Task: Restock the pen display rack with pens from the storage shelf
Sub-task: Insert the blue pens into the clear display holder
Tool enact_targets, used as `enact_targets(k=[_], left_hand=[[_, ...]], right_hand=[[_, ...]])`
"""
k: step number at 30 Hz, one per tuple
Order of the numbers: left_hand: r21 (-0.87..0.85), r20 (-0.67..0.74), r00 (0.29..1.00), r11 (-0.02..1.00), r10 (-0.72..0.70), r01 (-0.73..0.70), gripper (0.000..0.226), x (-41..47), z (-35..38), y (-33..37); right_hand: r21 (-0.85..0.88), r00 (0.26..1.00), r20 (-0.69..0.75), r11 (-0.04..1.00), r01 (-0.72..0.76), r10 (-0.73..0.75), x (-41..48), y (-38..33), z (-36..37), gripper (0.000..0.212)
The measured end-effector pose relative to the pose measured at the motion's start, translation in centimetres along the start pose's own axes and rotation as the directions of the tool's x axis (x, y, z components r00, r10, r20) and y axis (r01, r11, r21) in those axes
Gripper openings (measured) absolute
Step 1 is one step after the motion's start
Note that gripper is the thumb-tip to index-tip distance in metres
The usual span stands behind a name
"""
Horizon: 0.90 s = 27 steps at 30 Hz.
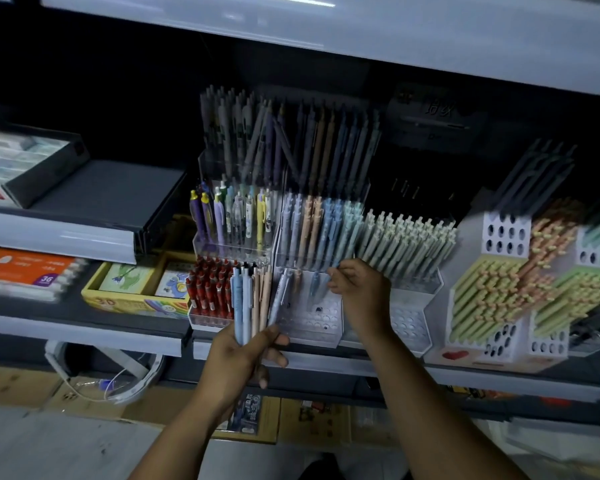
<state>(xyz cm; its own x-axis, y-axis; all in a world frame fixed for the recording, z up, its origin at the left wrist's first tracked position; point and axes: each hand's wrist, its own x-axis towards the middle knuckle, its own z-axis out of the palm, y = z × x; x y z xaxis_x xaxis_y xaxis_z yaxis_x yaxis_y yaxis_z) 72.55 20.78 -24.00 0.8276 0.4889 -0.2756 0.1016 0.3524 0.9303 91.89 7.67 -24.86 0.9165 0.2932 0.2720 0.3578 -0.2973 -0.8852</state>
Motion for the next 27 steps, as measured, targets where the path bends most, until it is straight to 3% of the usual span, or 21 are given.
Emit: enact_targets(k=[10,17,21,27], left_hand=[[-0.016,-0.03,1.0,1.0,0.008,-0.009,0.016,0.3,0.1,0.5],[-0.01,-0.037,0.999,1.0,0.008,-0.008,0.023,0.6,-0.6,0.2],[-0.004,-0.029,1.0,1.0,0.012,-0.012,0.023,0.5,-0.7,0.1],[0.009,-0.046,0.999,1.0,0.023,-0.023,0.02,0.6,-0.8,-0.2]], right_hand=[[-0.131,0.996,0.09,0.991,-0.002,0.014,-0.6,1.9,0.7,0.01],[-0.259,0.998,0.025,0.964,0.065,-0.061,-0.9,2.1,2.2,0.019],[-0.196,0.999,-0.001,0.98,-0.037,0.038,-1.4,2.3,2.5,0.004],[-0.06,0.98,-0.069,0.98,-0.192,0.188,-3.5,2.2,2.9,0.015]])
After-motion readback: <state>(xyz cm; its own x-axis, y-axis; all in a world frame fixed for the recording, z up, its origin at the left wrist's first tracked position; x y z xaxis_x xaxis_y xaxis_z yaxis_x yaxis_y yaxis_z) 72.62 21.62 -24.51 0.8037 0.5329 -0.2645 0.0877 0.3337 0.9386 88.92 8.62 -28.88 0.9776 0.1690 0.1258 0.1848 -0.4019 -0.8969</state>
